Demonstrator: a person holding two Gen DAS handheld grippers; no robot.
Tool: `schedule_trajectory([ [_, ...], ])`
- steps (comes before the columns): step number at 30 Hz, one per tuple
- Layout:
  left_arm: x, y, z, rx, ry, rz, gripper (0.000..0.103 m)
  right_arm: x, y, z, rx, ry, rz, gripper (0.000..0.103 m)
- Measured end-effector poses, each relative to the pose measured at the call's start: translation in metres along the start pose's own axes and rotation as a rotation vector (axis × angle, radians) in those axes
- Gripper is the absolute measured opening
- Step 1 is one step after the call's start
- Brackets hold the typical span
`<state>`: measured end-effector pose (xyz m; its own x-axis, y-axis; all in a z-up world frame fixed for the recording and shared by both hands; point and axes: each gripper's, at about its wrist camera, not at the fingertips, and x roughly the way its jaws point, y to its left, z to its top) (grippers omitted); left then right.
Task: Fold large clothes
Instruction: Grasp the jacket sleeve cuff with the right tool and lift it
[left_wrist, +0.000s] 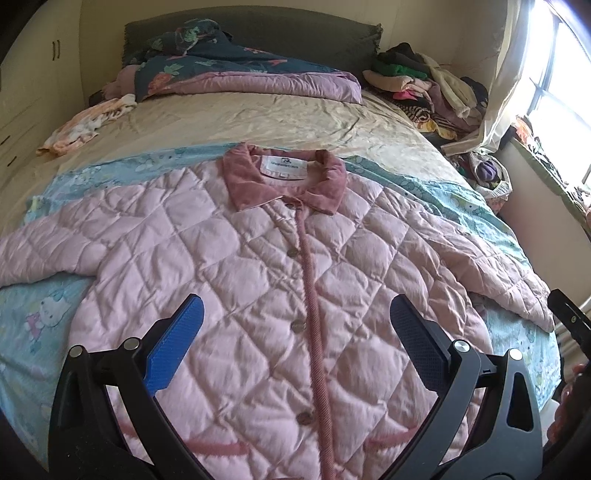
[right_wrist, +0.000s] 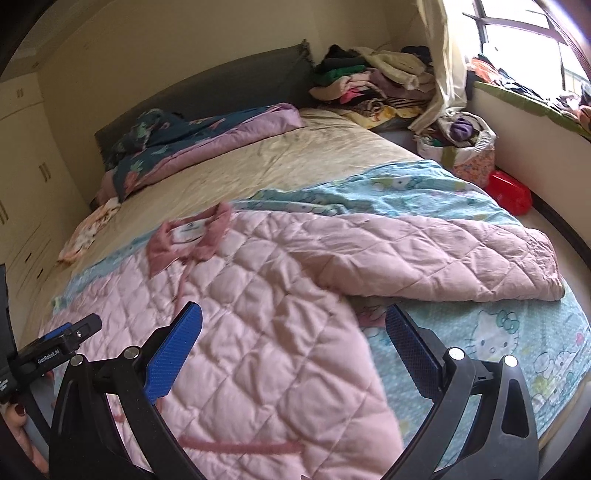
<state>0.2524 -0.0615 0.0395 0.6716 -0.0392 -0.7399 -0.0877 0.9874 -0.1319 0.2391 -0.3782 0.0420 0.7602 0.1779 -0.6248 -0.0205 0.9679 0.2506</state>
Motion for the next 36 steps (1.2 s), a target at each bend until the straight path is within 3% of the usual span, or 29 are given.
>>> schedule_trajectory([
  [14, 0.066, -0.029, 0.01, -0.016, 0.096, -0.048, 0.095, 0.035, -0.109, 0.003, 0.21, 0.025, -0.162, 0.099],
  [25, 0.117, -0.066, 0.021, 0.045, 0.152, -0.049, 0.095, 0.073, -0.205, -0.004, 0.436, 0.068, -0.256, 0.099],
  [36, 0.149, -0.083, 0.037, 0.057, 0.139, -0.027, 0.095, 0.113, -0.281, -0.019, 0.633, 0.091, -0.313, 0.099],
])
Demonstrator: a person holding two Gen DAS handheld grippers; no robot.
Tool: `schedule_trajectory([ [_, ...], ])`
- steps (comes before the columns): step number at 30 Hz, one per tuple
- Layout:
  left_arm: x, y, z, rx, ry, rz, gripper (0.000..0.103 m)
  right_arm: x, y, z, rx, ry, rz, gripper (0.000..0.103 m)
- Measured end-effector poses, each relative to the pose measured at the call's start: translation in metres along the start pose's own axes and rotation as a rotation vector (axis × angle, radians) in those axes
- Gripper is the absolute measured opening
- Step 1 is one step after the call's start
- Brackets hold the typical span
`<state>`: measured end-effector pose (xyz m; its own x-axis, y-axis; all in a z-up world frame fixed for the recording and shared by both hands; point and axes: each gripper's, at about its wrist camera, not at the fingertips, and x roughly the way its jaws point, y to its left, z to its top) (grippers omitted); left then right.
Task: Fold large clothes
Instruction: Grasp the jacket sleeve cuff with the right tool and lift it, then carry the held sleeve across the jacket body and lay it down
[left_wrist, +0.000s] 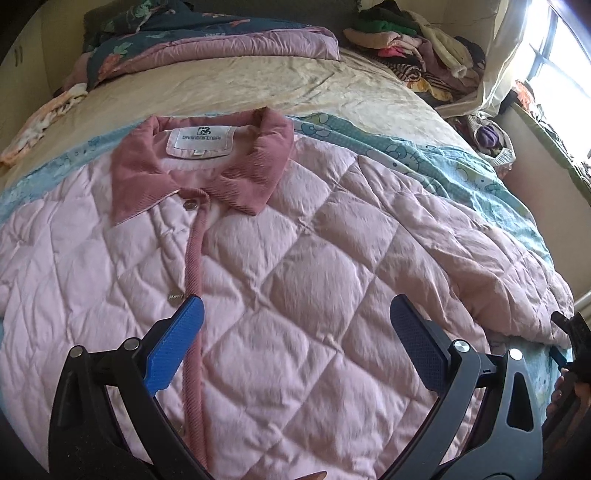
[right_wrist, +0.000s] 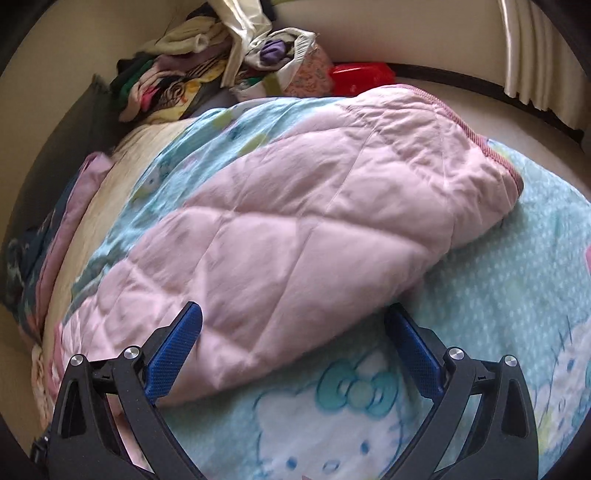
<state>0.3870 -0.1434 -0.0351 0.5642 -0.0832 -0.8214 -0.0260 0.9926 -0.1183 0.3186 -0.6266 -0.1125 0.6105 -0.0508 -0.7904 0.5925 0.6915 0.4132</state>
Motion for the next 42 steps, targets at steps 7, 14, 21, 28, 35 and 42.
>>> schedule_trajectory([
  [7, 0.018, -0.005, 0.013, 0.012, 0.004, -0.053, 0.095, 0.017, -0.016, 0.031, 0.11, -0.048, 0.039, 0.099],
  [14, 0.021, 0.0, 0.024, 0.018, -0.013, 0.011, 0.095, 0.021, -0.022, 0.047, 0.142, -0.125, 0.038, 0.055],
  [21, -0.005, 0.018, 0.026, 0.017, -0.022, 0.005, 0.095, -0.023, 0.008, 0.059, 0.03, -0.223, 0.163, 0.021],
  [28, -0.034, 0.028, 0.036, 0.002, -0.036, -0.002, 0.095, -0.095, 0.086, 0.055, -0.218, -0.355, 0.226, 0.019],
  [35, -0.067, 0.044, 0.041, -0.022, -0.069, -0.06, 0.095, -0.147, 0.161, 0.034, -0.416, -0.436, 0.279, 0.018],
  [42, -0.091, 0.075, 0.044, -0.042, -0.096, -0.056, 0.095, -0.177, 0.223, 0.005, -0.559, -0.463, 0.331, 0.017],
])
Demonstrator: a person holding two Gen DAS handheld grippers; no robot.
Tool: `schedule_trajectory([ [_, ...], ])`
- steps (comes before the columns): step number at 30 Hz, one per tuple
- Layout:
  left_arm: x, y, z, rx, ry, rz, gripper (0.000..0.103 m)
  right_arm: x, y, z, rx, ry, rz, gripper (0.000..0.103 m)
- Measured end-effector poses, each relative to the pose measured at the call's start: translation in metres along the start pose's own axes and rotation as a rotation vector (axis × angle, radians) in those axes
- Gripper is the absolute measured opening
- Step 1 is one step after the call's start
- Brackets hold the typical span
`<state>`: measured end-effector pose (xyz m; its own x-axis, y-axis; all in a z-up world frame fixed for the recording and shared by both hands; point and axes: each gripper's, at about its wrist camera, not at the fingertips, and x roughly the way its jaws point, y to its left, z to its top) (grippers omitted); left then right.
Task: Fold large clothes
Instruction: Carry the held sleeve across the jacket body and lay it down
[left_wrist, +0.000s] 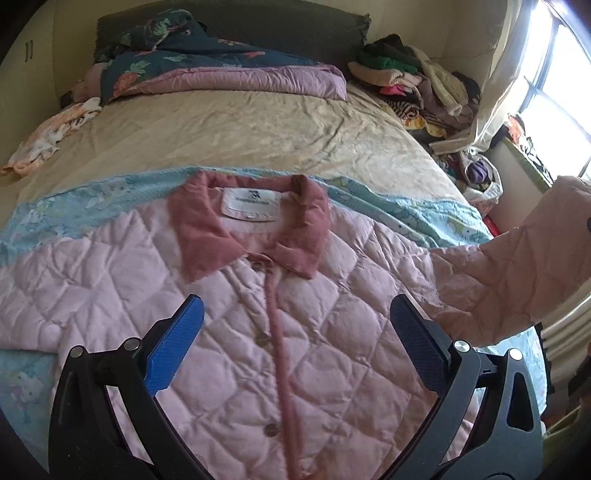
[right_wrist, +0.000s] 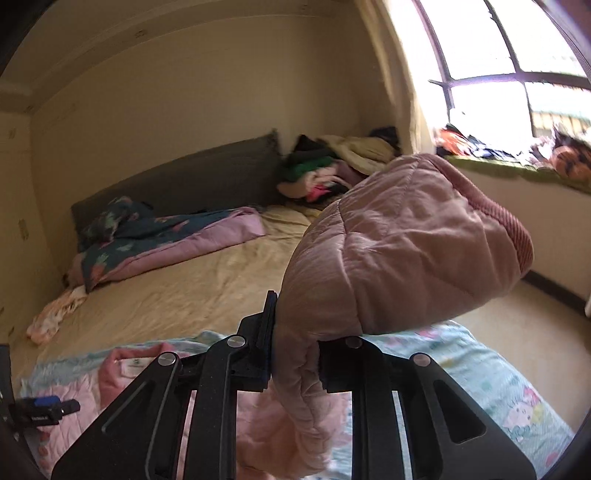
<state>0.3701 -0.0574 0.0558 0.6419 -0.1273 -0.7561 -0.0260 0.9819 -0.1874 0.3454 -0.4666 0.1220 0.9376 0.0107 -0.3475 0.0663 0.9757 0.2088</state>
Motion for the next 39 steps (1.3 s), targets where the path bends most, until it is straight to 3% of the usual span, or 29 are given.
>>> schedule_trajectory([
  [15, -0.039, 0.083, 0.008, -0.134, -0.066, -0.068, 0.095, -0.008, 0.116, 0.007, -0.117, -0.001, 0.1, 0.017],
  [21, -0.047, 0.117, 0.005, -0.189, -0.089, -0.092, 0.095, -0.005, 0.161, -0.005, -0.157, 0.0, 0.151, 0.017],
  [30, -0.054, 0.16, -0.004, -0.248, -0.111, -0.153, 0.095, 0.007, 0.233, -0.046, -0.264, 0.02, 0.234, 0.017],
  [39, -0.052, 0.193, -0.016, -0.335, -0.119, -0.231, 0.095, 0.024, 0.298, -0.1, -0.361, 0.106, 0.306, 0.017],
])
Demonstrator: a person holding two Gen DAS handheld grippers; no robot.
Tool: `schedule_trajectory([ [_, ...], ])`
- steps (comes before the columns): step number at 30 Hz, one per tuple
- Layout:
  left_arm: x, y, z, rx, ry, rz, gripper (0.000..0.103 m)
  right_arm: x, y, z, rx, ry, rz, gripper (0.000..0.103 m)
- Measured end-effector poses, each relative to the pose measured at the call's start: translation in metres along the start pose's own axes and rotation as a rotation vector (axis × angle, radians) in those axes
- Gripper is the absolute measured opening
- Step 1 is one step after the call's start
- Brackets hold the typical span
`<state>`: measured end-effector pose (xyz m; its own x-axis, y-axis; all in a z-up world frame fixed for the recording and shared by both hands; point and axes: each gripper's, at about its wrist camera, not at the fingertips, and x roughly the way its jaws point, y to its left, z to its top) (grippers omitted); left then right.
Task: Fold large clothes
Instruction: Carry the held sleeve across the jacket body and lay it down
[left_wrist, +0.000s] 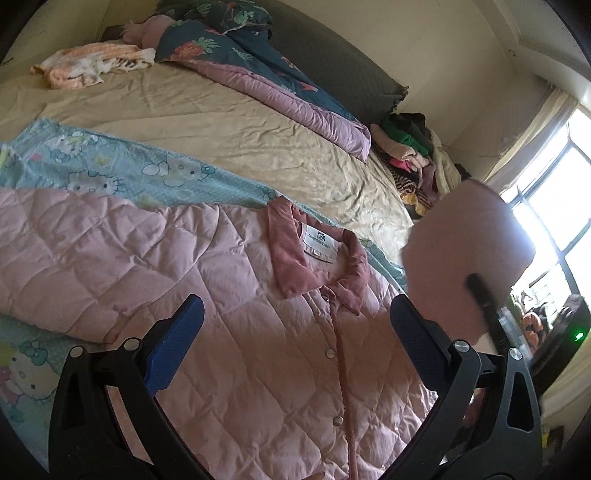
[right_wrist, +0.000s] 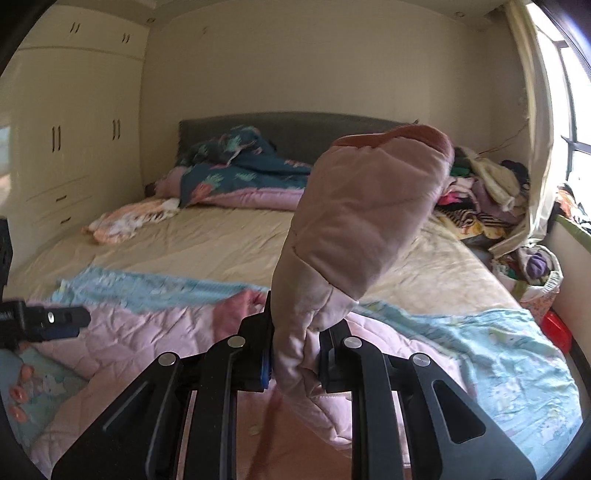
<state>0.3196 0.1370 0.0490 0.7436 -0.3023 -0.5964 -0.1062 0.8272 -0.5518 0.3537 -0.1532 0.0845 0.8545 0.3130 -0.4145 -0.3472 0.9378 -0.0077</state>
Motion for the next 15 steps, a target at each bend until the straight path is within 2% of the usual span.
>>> schedule_trajectory([
  [10, -0.002, 0.023, 0.0, -0.079, -0.009, -0.048, 0.095, 0.055, 0.067, -0.053, -0.103, 0.175, 0.076, 0.019],
  [15, 0.006, 0.029, -0.004, -0.11, 0.031, -0.066, 0.095, 0.078, 0.096, -0.085, -0.129, 0.282, 0.143, 0.031],
])
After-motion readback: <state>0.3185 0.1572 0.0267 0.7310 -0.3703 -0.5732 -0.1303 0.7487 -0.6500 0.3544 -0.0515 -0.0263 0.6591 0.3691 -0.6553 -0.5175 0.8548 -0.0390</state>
